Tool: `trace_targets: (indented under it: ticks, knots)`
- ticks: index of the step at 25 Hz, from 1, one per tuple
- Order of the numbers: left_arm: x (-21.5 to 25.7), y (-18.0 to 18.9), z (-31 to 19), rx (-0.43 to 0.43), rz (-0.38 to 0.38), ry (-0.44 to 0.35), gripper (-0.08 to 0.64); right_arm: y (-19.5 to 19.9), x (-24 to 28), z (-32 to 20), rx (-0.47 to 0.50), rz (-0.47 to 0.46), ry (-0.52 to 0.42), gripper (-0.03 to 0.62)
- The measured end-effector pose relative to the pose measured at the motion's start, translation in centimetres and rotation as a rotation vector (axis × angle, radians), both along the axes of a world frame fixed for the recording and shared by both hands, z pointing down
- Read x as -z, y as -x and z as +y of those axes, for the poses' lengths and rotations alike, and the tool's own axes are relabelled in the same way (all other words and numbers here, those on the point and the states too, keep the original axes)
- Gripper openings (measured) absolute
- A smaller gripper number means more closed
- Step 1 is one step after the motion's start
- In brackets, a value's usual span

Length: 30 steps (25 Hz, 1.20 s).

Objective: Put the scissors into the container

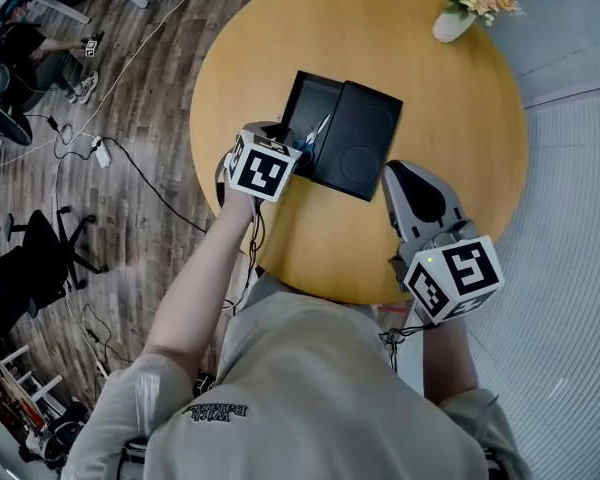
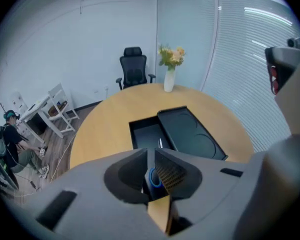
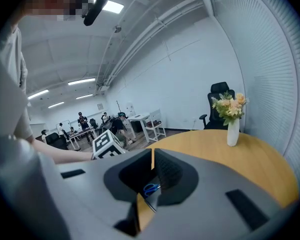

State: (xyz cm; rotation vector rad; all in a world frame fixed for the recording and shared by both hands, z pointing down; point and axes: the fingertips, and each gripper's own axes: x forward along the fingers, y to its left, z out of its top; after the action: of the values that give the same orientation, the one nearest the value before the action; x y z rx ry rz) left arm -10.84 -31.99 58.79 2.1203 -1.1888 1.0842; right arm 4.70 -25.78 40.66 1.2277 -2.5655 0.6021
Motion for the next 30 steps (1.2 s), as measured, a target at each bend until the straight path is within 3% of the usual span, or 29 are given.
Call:
trace_targets:
  ticks: [6, 20, 30]
  knots:
    - [8.3, -0.2, 0.6, -0.033, 0.056, -0.246, 0.036, 0.2, 3.5, 0.2, -0.018, 0.012, -0.086, 0.037]
    - [25.3, 0.0, 7.5, -0.105, 0.188, -0.630, 0.021, -0.2, 14.5, 4.3, -0.082, -0.015, -0.359, 0.037]
    - [33.4, 1.4, 12.0, -0.065, 0.299, -0.797, 0.021, 1.0, 20.3, 8.2, -0.081, -0.087, -0.522, 0.036]
